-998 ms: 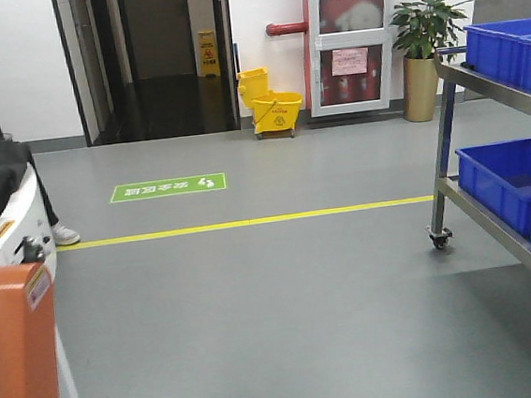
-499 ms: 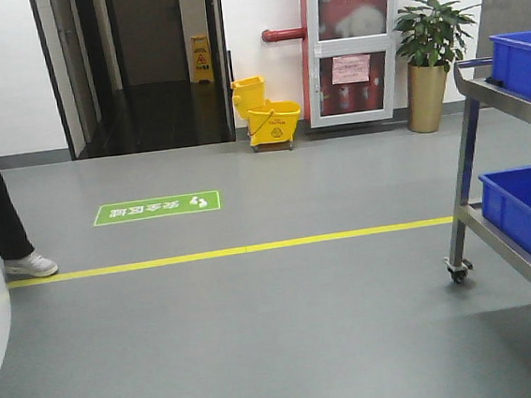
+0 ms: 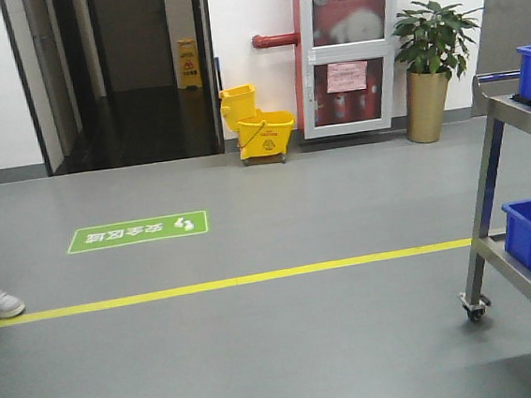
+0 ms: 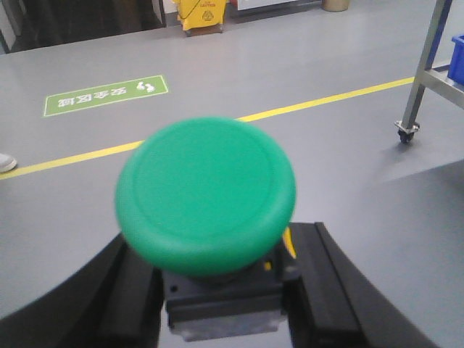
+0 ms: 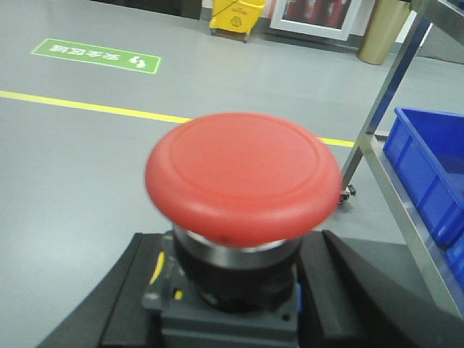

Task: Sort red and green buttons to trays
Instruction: 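Drive the base, holding both switches, to the counter with trays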

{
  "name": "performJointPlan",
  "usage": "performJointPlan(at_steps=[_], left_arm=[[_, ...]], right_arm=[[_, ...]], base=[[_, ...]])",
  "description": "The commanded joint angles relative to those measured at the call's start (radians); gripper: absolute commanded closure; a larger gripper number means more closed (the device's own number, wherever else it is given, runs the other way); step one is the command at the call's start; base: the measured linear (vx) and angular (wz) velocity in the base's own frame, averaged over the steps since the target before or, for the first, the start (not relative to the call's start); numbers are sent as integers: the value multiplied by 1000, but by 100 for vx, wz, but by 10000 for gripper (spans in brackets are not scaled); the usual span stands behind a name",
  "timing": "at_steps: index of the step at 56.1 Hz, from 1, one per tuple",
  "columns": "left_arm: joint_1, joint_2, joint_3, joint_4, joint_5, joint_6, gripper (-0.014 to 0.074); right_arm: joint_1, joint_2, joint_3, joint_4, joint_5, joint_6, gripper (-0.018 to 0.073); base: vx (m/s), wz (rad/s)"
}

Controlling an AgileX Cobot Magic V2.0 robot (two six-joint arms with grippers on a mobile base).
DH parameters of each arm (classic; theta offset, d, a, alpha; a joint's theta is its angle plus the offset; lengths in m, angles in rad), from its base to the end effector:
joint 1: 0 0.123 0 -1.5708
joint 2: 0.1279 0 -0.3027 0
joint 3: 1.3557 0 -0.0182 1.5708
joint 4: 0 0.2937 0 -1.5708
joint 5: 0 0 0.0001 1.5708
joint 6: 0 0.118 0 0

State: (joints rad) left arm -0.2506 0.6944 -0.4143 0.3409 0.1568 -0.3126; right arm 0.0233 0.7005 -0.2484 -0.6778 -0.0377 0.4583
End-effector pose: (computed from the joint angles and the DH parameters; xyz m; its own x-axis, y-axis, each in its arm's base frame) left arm 0.1922 -0.0428 0.2669 -0.3188 0.1068 -0.9418 0.2078 0.9773 0.0405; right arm 0.1875 0.0071 0.2193 -0.3114 -0.2247 -0.9233 -0.1161 0.9734 -0.1977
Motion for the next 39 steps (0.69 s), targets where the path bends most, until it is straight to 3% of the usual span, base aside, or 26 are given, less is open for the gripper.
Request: performJointPlan(at_steps=[1,17,39], left_arm=[[3,0,-37,-4,-86,-9,597],[3,0,-37,-4,-86,-9,597],[3,0,-37,-4,-86,-9,597]], right_arm=[[-2,-6,-36,-1,-66,2,548],[-2,-6,-36,-1,-65,2,548],[-2,-6,-36,-1,-67,2,548]], base=[[54,-13],[53,-27],[45,-53]])
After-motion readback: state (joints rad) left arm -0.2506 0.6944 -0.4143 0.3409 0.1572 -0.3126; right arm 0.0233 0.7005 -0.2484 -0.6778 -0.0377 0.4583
